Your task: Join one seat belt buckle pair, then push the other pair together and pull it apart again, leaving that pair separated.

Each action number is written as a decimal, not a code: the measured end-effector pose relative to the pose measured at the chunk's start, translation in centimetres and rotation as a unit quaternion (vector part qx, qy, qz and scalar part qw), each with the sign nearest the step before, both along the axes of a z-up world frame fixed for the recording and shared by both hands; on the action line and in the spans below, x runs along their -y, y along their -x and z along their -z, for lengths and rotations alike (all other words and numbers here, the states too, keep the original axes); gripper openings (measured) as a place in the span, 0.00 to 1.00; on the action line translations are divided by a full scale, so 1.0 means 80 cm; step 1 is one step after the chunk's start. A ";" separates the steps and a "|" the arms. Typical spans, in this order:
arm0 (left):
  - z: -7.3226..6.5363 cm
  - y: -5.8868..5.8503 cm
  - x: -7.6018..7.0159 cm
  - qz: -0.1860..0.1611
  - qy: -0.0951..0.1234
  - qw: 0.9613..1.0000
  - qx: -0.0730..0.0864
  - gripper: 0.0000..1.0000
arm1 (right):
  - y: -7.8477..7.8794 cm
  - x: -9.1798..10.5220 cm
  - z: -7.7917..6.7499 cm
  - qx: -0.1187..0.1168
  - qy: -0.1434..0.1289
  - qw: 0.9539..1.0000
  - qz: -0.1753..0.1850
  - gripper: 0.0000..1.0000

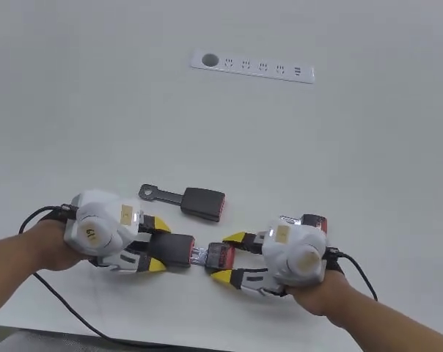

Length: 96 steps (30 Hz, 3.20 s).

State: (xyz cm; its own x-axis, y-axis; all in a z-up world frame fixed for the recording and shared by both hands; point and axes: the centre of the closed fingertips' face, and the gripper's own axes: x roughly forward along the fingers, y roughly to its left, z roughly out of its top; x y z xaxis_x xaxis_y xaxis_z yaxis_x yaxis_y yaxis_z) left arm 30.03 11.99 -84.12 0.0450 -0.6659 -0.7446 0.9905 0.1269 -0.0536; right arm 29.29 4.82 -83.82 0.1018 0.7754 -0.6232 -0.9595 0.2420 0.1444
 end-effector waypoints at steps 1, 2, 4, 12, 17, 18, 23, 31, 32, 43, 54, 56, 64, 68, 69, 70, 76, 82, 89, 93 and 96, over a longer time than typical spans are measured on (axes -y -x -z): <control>0.000 0.000 0.000 0.002 -0.001 1.000 0.001 0.36 | 0.000 0.001 0.000 -0.003 0.000 1.000 0.000 0.36; 0.000 0.000 0.000 0.004 -0.002 1.000 0.000 0.36 | 0.000 0.002 0.000 -0.008 -0.002 1.000 0.002 0.36; 0.000 0.000 0.000 0.006 -0.005 1.000 0.001 0.36 | 0.001 0.001 0.000 -0.009 -0.001 1.000 0.001 0.36; 0.002 -0.001 -0.001 0.026 -0.014 1.000 0.002 0.35 | 0.000 -0.004 0.000 -0.017 0.007 1.000 0.003 0.35; 0.002 0.000 0.000 0.045 -0.021 0.999 0.002 0.35 | -0.001 -0.007 0.001 -0.019 0.009 1.000 0.006 0.35; 0.002 0.000 0.001 0.048 -0.021 0.999 0.001 0.35 | -0.001 -0.008 0.000 -0.020 0.010 1.000 0.007 0.35; 0.002 0.001 0.001 0.048 -0.021 0.999 0.001 0.34 | -0.001 -0.027 0.000 -0.020 0.004 1.000 0.011 0.35; 0.002 0.000 0.000 0.049 -0.020 0.999 0.000 0.34 | -0.001 -0.026 0.007 -0.025 0.016 1.000 0.003 0.35; 0.001 0.000 0.000 0.048 -0.019 0.999 0.000 0.34 | -0.001 -0.027 0.005 -0.025 0.016 1.000 0.004 0.35; 0.001 0.002 -0.001 0.049 -0.015 0.999 0.000 0.35 | 0.001 -0.025 0.005 -0.011 0.019 1.000 0.002 0.35; 0.000 0.005 -0.003 0.050 0.000 0.999 -0.005 0.34 | 0.000 -0.022 0.003 0.011 0.020 1.000 -0.004 0.34; -0.001 0.006 -0.002 0.047 0.007 0.999 -0.008 0.34 | 0.001 -0.022 0.003 0.013 0.019 1.000 0.000 0.34; -0.008 0.007 0.003 0.052 0.012 0.999 -0.011 0.34 | 0.001 -0.022 0.003 0.015 0.007 1.000 0.014 0.34; -0.009 0.008 0.004 0.052 0.015 0.998 -0.012 0.34 | 0.002 -0.022 0.002 0.018 0.004 1.000 0.020 0.34; -0.009 0.007 0.004 0.052 0.015 0.998 -0.013 0.34 | 0.002 -0.022 0.002 0.017 0.004 1.000 0.022 0.34; -0.010 0.008 0.004 0.054 0.015 0.998 -0.013 0.34 | 0.003 -0.023 0.003 0.017 0.003 1.000 0.022 0.34; -0.011 0.008 0.004 0.047 0.020 0.999 -0.015 0.34 | 0.003 -0.023 0.002 0.021 0.000 0.999 0.027 0.34; -0.010 0.007 0.003 0.042 0.025 0.999 -0.020 0.34 | 0.004 -0.023 0.002 0.024 -0.005 0.999 0.033 0.34; -0.010 0.007 0.003 0.038 0.027 0.999 -0.024 0.34 | 0.004 -0.023 0.001 0.022 -0.010 0.999 0.036 0.34; -0.009 0.006 0.003 0.035 0.028 0.999 -0.025 0.34 | 0.005 -0.023 0.002 0.024 -0.011 0.999 0.036 0.34; -0.009 0.006 0.003 0.032 0.030 0.999 -0.026 0.34 | 0.005 -0.023 0.001 0.025 -0.012 0.999 0.036 0.34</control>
State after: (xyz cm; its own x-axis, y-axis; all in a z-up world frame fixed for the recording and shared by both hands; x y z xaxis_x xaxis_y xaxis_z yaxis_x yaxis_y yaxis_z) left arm 29.52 11.78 -83.38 -0.0373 -0.7091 -0.7041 0.9921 0.0584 -0.1114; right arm 28.90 6.66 -83.91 0.1880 0.7794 -0.5977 -0.9459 0.3075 0.1034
